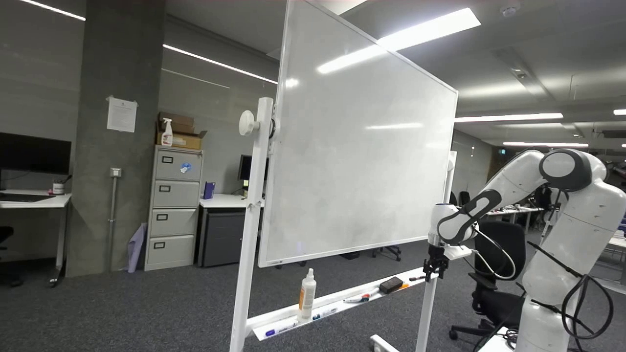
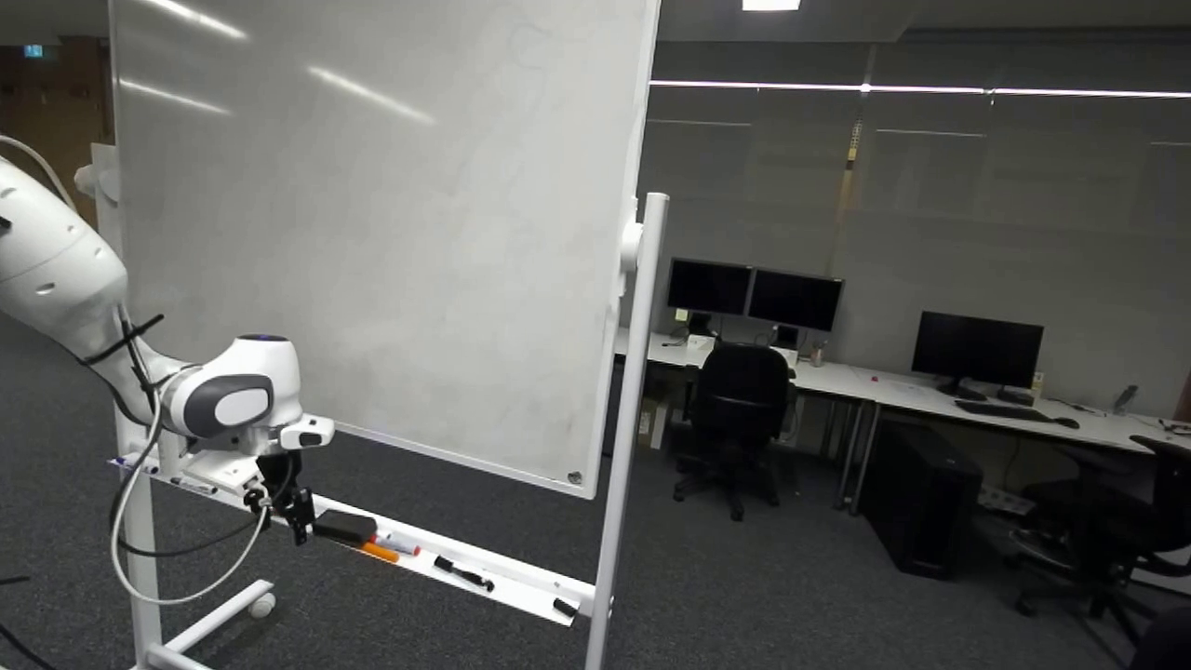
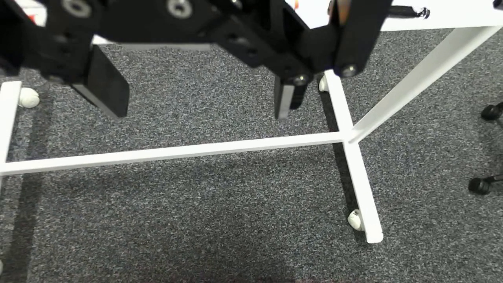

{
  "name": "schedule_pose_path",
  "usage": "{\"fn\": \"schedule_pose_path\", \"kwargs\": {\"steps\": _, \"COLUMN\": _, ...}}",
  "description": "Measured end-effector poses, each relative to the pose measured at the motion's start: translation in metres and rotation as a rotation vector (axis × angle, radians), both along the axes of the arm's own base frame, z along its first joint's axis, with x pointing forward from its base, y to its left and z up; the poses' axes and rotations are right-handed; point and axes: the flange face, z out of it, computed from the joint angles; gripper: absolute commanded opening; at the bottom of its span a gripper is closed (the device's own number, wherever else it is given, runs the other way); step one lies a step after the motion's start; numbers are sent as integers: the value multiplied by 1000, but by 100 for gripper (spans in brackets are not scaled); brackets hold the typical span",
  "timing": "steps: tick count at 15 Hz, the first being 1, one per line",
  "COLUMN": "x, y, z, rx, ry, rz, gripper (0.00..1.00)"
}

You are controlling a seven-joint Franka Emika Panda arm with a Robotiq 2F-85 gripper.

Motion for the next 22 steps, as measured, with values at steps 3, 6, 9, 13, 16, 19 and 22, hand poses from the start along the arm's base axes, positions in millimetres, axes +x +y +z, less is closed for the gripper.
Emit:
{"fn": "schedule_pose_path", "kwargs": {"steps": 3, "x": -8, "y": 8, "z": 42, "rx": 15, "ry": -18, "rz": -13, "gripper": 100}}
{"fn": "schedule_pose_path", "kwargs": {"steps": 6, "x": -13, "y": 16, "z": 88, "rx": -10, "ry": -20, "rz": -11, "gripper": 100}}
{"fn": "schedule_pose_path", "kwargs": {"steps": 9, "x": -15, "y": 24, "z": 144, "rx": -44, "ry": -20, "rz": -16, "gripper": 100}}
{"fn": "schedule_pose_path", "kwargs": {"steps": 13, "x": -20, "y": 37, "z": 214, "rx": -80, "ry": -61, "rz": -40, "gripper": 100}}
{"fn": "schedule_pose_path", "kwargs": {"steps": 16, "x": -33, "y": 47, "z": 262, "rx": -100, "ry": -103, "rz": -59, "gripper": 100}}
{"fn": "schedule_pose_path", "kwargs": {"steps": 19, "x": -50, "y": 55, "z": 310, "rx": -116, "ry": -129, "rz": -68, "gripper": 100}}
{"fn": "schedule_pose_path", "kwargs": {"steps": 22, "x": -66, "y": 59, "z": 355, "rx": -121, "ry": -136, "rz": -82, "gripper": 100}}
